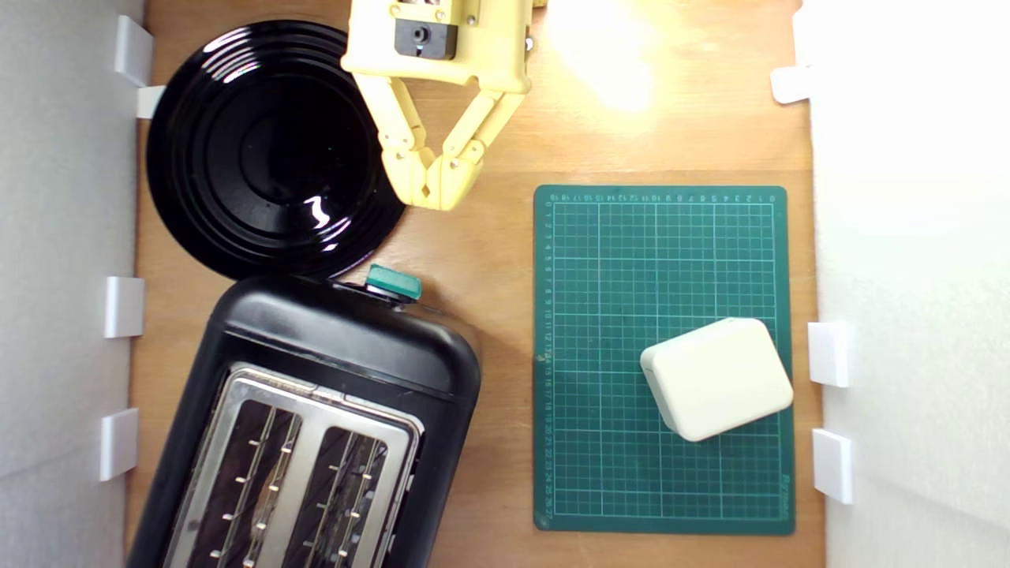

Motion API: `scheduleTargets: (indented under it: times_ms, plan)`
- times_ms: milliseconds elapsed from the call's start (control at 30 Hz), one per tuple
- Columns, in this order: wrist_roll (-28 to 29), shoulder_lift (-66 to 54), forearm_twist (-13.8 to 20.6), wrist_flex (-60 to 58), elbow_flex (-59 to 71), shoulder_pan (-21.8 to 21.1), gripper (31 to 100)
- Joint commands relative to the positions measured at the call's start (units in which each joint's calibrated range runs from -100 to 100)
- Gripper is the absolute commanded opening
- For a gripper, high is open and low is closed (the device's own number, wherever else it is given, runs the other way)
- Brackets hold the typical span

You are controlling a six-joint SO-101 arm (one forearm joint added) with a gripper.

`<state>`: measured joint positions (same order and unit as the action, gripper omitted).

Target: Start toaster

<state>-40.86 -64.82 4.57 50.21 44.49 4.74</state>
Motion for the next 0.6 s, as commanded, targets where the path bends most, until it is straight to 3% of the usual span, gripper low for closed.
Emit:
scheduleTargets:
  times_ms: [0,300,467,567]
  plan:
    - [1.9,-8.0,0.0,0.0,5.5,-1.3,31.3]
    - [2.0,-22.4,-0.3,0.0,23.9,-3.2,31.3]
    - [1.4,-28.9,-6.9,0.0,32.6,-2.2,31.3]
    - [1.4,-32.2,-7.9,0.0,36.5,-2.2,31.3]
